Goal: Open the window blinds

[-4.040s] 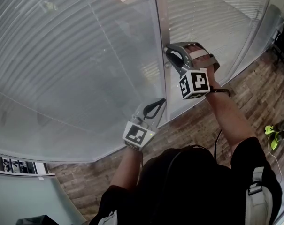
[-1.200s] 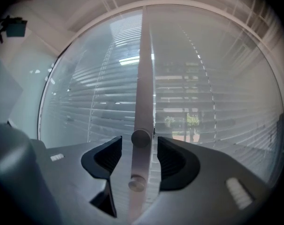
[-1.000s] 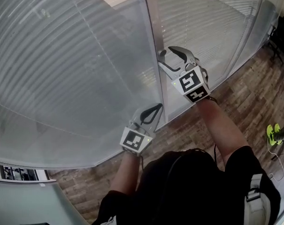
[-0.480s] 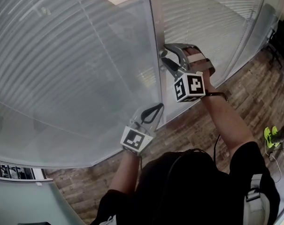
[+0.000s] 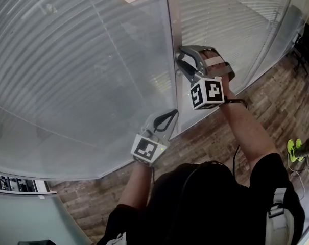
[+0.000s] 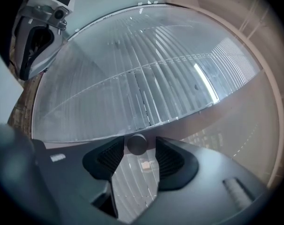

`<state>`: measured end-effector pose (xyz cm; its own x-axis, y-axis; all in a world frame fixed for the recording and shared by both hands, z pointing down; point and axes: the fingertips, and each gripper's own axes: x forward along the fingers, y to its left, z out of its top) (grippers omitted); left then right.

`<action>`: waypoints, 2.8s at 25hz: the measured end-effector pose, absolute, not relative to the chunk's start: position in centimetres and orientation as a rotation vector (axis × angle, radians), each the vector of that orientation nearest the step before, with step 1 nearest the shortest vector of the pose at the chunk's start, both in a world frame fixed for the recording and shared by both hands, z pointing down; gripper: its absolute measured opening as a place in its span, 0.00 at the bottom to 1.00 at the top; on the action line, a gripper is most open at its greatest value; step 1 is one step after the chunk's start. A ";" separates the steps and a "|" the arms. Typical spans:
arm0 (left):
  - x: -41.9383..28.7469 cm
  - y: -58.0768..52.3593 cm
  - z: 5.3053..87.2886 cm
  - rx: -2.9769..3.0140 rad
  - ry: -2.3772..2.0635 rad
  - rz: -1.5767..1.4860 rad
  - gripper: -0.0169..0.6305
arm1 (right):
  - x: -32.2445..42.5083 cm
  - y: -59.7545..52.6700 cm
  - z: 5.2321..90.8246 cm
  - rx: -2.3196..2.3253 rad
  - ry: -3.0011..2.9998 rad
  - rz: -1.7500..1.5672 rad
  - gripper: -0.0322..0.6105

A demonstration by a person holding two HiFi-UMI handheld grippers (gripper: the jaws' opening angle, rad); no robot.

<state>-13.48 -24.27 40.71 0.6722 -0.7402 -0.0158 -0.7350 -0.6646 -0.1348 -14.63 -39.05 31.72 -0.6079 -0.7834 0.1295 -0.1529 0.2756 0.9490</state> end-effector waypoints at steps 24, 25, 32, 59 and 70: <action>-13.7 -24.5 40.5 -2.737 1.211 -0.064 0.03 | -14.9 -38.8 31.5 0.873 -2.006 -1.302 0.25; -13.8 -24.5 40.4 -2.733 1.212 -0.065 0.03 | -14.8 -38.8 31.4 0.881 -2.025 -1.282 0.25; -13.9 -24.4 40.4 -2.736 1.221 -0.071 0.03 | -14.6 -38.9 31.3 0.938 -2.194 -1.104 0.25; -13.6 -23.5 38.9 -2.768 1.229 -0.008 0.03 | -13.4 -40.3 31.3 1.230 -2.784 -0.216 0.25; -13.3 -23.4 39.4 -2.774 1.221 -0.073 0.03 | -13.2 -40.3 30.9 1.275 -2.915 0.067 0.25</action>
<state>-13.35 -23.36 39.45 0.6753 -0.7375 -0.0001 -0.7323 -0.6705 -0.1191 -13.16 -40.33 30.89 -0.6781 -0.7347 -0.0203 -0.7330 0.6781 -0.0546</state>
